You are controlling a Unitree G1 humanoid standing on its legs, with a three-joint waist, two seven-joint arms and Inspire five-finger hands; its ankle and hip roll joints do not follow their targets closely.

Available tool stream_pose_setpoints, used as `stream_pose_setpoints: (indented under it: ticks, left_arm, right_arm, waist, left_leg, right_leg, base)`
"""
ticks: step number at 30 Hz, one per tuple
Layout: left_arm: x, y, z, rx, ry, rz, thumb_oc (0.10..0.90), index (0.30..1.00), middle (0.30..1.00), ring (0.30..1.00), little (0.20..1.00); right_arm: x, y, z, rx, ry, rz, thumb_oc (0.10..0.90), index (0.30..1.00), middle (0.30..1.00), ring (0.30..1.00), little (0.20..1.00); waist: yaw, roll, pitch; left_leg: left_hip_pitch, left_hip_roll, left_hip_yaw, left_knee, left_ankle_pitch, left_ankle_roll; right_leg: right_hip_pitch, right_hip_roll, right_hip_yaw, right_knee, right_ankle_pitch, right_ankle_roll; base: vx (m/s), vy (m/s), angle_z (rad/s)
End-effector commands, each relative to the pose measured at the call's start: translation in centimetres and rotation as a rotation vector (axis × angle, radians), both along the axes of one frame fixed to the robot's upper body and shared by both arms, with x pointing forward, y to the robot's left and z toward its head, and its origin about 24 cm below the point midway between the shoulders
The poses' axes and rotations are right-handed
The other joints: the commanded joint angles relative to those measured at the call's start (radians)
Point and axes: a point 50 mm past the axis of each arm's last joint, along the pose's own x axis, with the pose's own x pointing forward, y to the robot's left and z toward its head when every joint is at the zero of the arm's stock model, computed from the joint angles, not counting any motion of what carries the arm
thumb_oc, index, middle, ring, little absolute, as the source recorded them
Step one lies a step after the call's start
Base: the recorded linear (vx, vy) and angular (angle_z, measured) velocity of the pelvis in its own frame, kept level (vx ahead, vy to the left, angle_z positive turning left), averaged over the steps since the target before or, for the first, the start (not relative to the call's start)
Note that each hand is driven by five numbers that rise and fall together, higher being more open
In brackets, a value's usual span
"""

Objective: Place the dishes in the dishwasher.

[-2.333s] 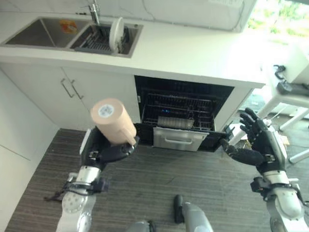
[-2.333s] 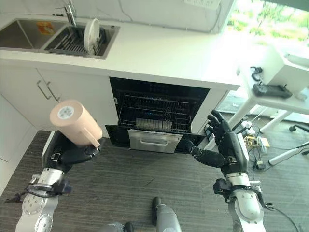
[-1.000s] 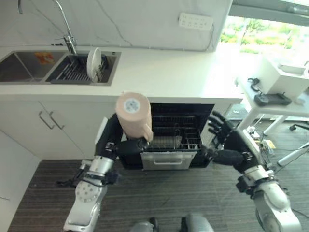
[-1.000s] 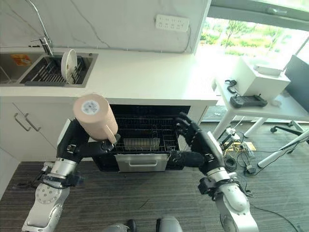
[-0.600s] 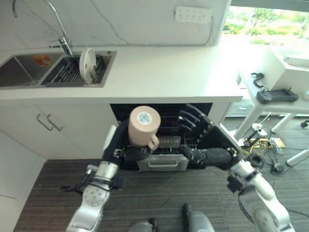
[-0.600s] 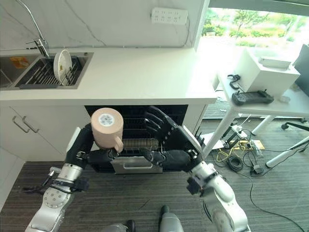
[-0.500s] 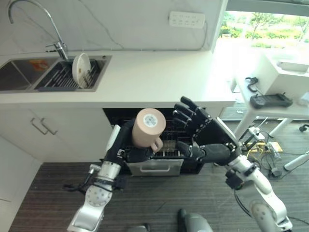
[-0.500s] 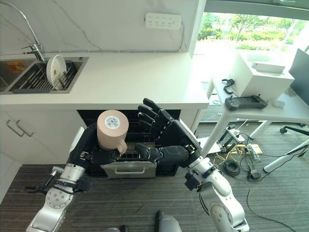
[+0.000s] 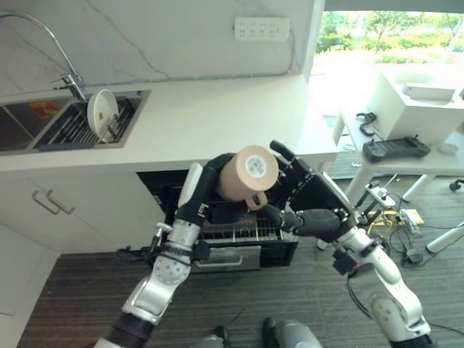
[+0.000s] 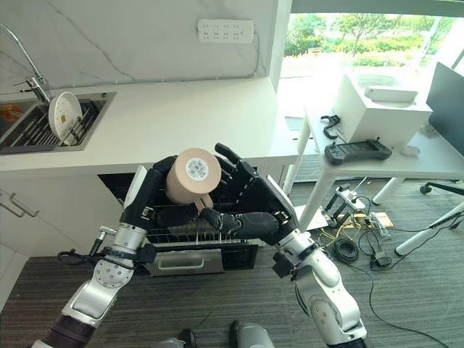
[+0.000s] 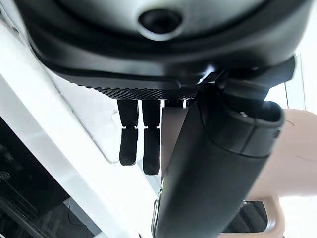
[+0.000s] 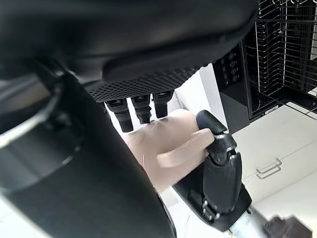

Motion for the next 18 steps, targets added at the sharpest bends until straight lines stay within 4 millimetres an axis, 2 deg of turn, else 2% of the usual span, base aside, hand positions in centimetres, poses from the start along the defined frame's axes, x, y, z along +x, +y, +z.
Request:
stream_pose_setpoints:
  ticks: [1,6,11,18]
  left_arm:
    - [-0.5,-0.4,4.0,-0.092,-0.249,0.003,0.400,0.300,0.300,0.300,0.300]
    - [-0.5,-0.7,3.9,-0.082,-0.246,0.023,0.400,0.300,0.300,0.300,0.300]
    - [-0.6,-1.1,3.7,-0.088,-0.233,0.032,0.400,0.300,0.300,0.300,0.300]
    - [-0.8,-1.8,3.1,-0.070,-0.195,0.016,0.400,0.300,0.300,0.300,0.300]
  right_arm:
    - [-0.3,0.3,3.7,0.080,-0.204,-0.084,0.800,0.900,0.900,0.900,0.900]
    - [-0.4,0.6,3.5,0.057,-0.185,-0.107,0.800,0.900,0.900,0.900,0.900]
    - [-0.2,0.9,3.9,0.024,-0.209,-0.204,0.800,0.900,0.900,0.900,0.900]
    - [-0.4,3.0,4.0,0.005,-0.196,-0.095,0.800,0.900,0.900,0.900,0.900]
  waist:
    - [0.001,-0.032,-0.080]
    - [-0.003,-0.038,-0.084]
    - [0.000,-0.038,-0.082]
    - [0.014,-0.038,-0.079]
  left_leg:
    - [0.042,0.020,-0.014,0.060,-0.205,-0.010]
    - [0.050,0.014,-0.012,0.060,-0.217,0.002]
    - [0.056,0.011,-0.011,0.060,-0.225,0.009]
    - [0.062,0.006,-0.015,0.060,-0.233,0.016]
  right_leg:
    - [0.104,-0.028,0.018,-0.113,-0.047,0.138]
    - [0.106,-0.027,0.032,-0.113,-0.046,0.141]
    - [0.108,-0.026,0.040,-0.113,-0.047,0.142]
    - [0.112,-0.029,0.043,-0.113,-0.051,0.144]
  base:
    - [0.01,0.050,-0.01]
    - [0.02,0.022,-0.07]
    - [0.01,0.005,-0.03]
    - [0.00,0.002,-0.02]
